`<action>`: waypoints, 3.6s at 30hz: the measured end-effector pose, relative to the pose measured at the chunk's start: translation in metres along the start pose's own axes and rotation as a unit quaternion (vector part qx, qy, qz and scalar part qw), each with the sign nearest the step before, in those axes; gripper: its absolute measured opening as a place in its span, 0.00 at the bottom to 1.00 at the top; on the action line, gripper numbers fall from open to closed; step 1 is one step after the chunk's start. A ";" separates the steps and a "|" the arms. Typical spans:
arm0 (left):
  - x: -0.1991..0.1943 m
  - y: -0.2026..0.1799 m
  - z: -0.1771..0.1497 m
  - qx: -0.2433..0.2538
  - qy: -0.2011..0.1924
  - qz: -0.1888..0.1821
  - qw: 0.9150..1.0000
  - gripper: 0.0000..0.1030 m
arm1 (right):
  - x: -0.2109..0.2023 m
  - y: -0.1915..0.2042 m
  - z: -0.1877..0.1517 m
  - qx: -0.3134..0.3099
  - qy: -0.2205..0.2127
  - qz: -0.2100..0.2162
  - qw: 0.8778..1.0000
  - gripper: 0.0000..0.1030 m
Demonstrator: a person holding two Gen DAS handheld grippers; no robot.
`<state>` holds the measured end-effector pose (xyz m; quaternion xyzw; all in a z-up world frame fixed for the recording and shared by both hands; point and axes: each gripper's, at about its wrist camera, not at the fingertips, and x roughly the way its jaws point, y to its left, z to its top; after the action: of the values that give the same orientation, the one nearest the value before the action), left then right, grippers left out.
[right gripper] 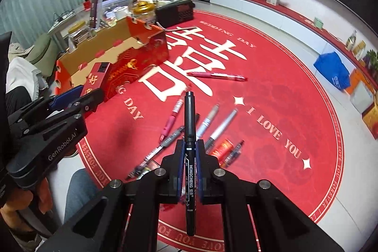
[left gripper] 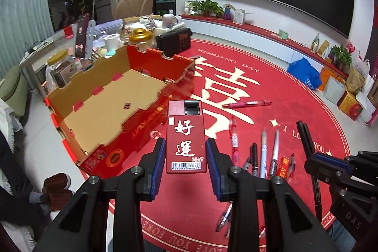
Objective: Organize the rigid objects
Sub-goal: 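Carry red card with left tool while right tool carries marker over cardboard box, then open left tool to drop red card while right tool releases marker into box, then move both tools back over the pens on the mat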
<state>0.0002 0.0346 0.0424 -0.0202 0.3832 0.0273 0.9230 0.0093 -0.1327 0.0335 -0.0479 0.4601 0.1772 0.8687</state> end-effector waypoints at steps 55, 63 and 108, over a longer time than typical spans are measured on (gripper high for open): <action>0.102 0.174 0.083 -0.126 0.024 0.139 0.982 0.36 | 0.125 0.144 0.204 0.003 -0.011 0.167 0.986 0.10; 0.127 0.178 0.082 -0.125 0.044 0.128 0.983 0.36 | 0.166 0.145 0.214 0.005 0.007 0.150 0.989 0.10; 0.051 0.044 0.013 0.034 0.071 0.018 0.997 1.00 | 0.056 -0.009 0.057 0.102 0.027 0.058 0.993 0.96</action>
<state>0.0423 0.0811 0.0151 0.0158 0.4487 0.0295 0.8931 0.0864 -0.1122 0.0196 0.0632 0.5007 0.1778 0.8448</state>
